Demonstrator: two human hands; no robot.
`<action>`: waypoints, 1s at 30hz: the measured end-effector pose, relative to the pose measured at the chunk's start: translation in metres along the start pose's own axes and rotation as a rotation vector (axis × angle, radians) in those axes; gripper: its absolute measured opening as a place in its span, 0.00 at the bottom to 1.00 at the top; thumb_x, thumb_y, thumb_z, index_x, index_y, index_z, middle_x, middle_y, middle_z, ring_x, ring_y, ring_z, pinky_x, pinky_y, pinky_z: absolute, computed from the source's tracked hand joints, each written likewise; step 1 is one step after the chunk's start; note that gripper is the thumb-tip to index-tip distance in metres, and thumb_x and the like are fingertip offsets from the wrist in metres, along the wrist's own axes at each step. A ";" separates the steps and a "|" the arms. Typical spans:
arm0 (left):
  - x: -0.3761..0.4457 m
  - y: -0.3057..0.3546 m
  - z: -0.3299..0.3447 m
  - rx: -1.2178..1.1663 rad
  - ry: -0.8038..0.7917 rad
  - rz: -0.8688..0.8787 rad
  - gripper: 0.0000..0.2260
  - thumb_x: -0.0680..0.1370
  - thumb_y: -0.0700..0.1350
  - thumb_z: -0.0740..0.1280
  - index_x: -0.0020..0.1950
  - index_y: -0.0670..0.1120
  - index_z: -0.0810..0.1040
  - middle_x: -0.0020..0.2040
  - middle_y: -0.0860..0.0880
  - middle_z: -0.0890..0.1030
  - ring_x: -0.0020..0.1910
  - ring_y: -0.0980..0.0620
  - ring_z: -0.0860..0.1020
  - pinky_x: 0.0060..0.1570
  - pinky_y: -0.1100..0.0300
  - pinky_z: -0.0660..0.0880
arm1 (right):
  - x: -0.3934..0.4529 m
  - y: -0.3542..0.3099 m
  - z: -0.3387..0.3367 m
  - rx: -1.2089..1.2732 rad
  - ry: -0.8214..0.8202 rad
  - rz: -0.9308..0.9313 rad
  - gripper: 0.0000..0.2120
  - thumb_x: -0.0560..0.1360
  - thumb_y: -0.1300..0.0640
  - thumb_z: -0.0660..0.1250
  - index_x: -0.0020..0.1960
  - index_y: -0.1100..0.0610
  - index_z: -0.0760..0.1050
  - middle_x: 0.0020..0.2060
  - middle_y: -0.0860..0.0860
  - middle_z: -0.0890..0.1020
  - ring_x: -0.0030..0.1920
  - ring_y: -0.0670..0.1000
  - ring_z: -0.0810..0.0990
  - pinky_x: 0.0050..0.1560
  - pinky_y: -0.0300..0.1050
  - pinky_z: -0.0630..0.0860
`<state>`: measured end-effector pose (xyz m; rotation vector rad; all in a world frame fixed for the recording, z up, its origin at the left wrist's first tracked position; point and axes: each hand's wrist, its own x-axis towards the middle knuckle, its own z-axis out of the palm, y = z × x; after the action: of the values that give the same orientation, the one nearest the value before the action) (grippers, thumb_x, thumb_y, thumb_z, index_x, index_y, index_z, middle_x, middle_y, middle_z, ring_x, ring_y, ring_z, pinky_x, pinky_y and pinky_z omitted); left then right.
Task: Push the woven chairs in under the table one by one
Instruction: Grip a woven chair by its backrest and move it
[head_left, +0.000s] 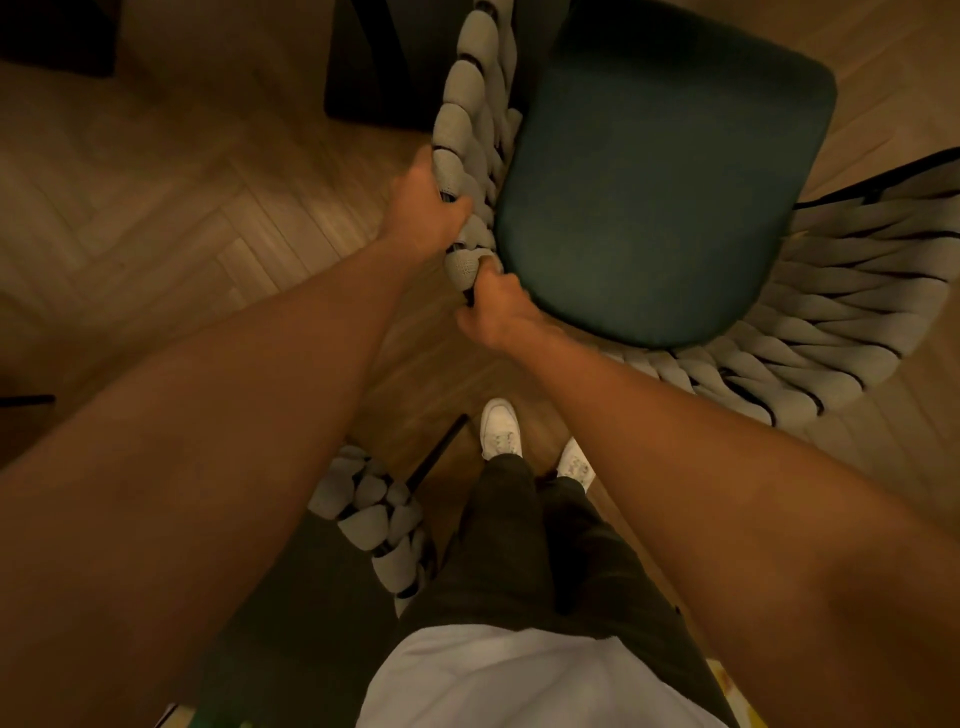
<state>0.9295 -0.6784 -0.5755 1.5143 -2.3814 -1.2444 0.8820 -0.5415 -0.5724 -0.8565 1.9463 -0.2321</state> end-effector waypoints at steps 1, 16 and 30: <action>0.000 -0.002 0.001 -0.010 0.001 0.001 0.20 0.75 0.42 0.69 0.66 0.41 0.73 0.56 0.47 0.80 0.49 0.55 0.76 0.40 0.76 0.68 | 0.000 0.000 0.000 0.000 0.006 0.005 0.28 0.79 0.57 0.66 0.75 0.63 0.60 0.66 0.63 0.74 0.64 0.65 0.75 0.59 0.55 0.74; -0.079 0.008 0.004 0.254 -0.039 -0.044 0.38 0.81 0.45 0.65 0.82 0.39 0.44 0.82 0.39 0.43 0.80 0.42 0.51 0.76 0.52 0.59 | -0.076 0.036 -0.035 -0.192 -0.044 -0.021 0.30 0.78 0.42 0.66 0.76 0.53 0.67 0.66 0.62 0.76 0.64 0.65 0.76 0.61 0.59 0.77; -0.170 0.067 0.119 0.516 -0.480 0.240 0.19 0.83 0.54 0.58 0.69 0.47 0.76 0.64 0.41 0.80 0.63 0.41 0.76 0.68 0.46 0.68 | -0.171 0.195 -0.063 -0.356 0.185 0.207 0.30 0.82 0.45 0.58 0.81 0.55 0.58 0.82 0.55 0.55 0.81 0.59 0.48 0.79 0.63 0.44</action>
<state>0.9156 -0.4619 -0.5518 1.0353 -3.2806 -1.0863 0.7882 -0.2987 -0.5152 -0.8744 2.2734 0.1692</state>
